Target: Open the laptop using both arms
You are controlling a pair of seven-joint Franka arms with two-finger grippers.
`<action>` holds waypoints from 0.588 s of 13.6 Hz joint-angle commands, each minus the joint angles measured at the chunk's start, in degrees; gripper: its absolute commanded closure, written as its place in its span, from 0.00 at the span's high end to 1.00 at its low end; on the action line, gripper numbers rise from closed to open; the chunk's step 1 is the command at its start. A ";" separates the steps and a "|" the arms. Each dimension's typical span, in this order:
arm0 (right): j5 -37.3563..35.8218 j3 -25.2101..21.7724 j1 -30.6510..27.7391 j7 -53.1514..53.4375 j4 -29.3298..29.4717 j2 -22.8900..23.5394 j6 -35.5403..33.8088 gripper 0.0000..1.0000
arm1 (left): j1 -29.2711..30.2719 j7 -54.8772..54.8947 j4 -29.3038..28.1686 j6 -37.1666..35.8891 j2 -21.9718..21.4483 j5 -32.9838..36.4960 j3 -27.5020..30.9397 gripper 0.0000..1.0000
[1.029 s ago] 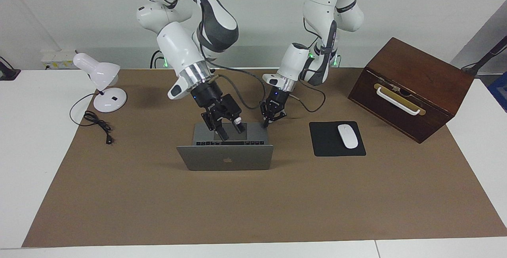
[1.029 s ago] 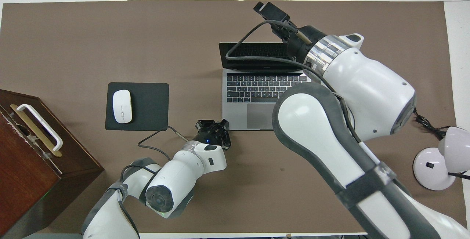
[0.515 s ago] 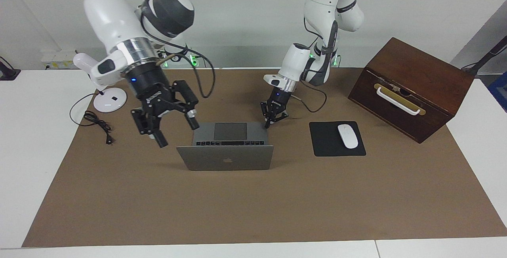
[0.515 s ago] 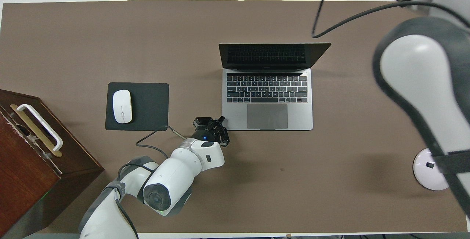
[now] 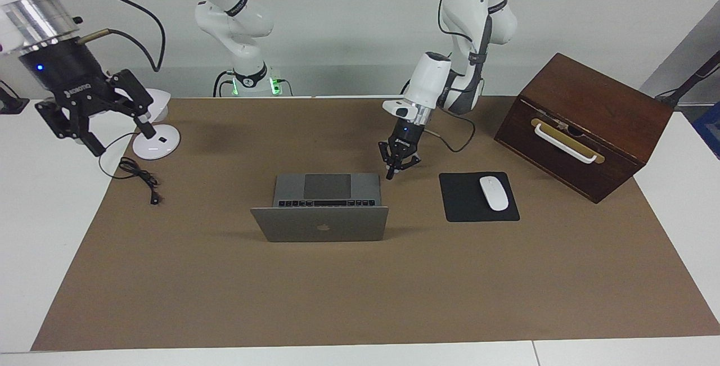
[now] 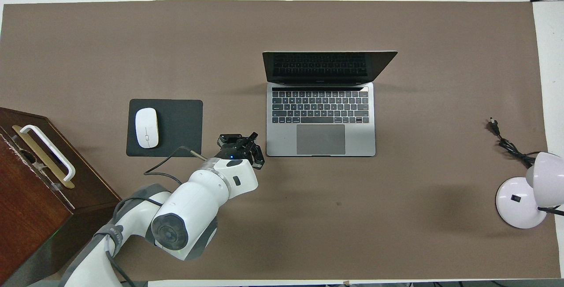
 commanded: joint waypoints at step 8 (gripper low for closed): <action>-9.67 1.59 1.21 8.87 -39.16 -22.32 11.12 1.00 | 9.38 3.14 11.69 -48.48 -18.49 0.72 0.07 0.01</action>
